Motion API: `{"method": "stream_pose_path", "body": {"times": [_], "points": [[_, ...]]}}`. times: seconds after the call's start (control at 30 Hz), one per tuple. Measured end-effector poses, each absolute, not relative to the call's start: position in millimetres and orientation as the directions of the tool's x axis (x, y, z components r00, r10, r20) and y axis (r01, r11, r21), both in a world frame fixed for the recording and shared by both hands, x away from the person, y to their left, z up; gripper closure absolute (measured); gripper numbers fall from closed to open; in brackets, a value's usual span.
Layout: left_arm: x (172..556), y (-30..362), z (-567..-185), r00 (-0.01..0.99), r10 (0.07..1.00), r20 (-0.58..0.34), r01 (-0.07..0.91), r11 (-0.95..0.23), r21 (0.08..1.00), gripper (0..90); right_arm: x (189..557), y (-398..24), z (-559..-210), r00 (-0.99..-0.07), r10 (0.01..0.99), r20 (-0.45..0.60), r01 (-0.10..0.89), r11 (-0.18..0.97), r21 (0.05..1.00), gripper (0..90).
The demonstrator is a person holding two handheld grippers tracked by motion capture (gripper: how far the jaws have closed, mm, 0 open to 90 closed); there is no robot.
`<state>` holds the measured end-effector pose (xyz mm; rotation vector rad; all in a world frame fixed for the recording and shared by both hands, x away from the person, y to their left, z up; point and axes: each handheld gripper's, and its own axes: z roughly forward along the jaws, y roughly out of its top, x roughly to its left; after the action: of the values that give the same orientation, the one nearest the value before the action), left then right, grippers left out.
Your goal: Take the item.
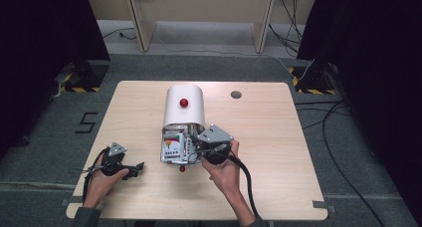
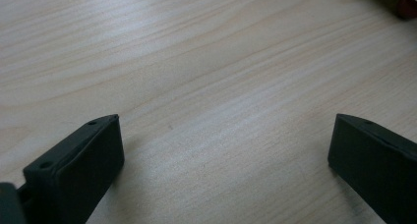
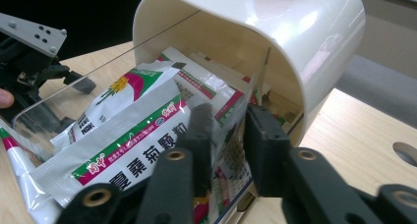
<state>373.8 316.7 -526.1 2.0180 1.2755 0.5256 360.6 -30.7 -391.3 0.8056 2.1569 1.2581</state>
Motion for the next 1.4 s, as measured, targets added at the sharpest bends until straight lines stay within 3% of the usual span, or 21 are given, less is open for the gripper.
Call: {"method": "stream_pose_path", "body": {"times": [0.07,0.3,1.4], "points": [[374,317,-526,0.437,0.899,-0.022,0.623,-0.286,0.728,0.0,360,-31,-391,-0.705,0.696,-0.138,0.213,0.393,0.895,82.3],[374,317,-526,0.437,0.899,-0.021,0.623,-0.286,0.728,0.0,355,-36,-386,-0.726,0.678,-0.118,0.191,0.363,0.912,87.0],[374,317,-526,0.438,0.899,-0.021,0.624,-0.287,0.727,0.0,328,-76,-362,-0.717,0.679,-0.159,0.096,0.322,0.942,90.0]]}}
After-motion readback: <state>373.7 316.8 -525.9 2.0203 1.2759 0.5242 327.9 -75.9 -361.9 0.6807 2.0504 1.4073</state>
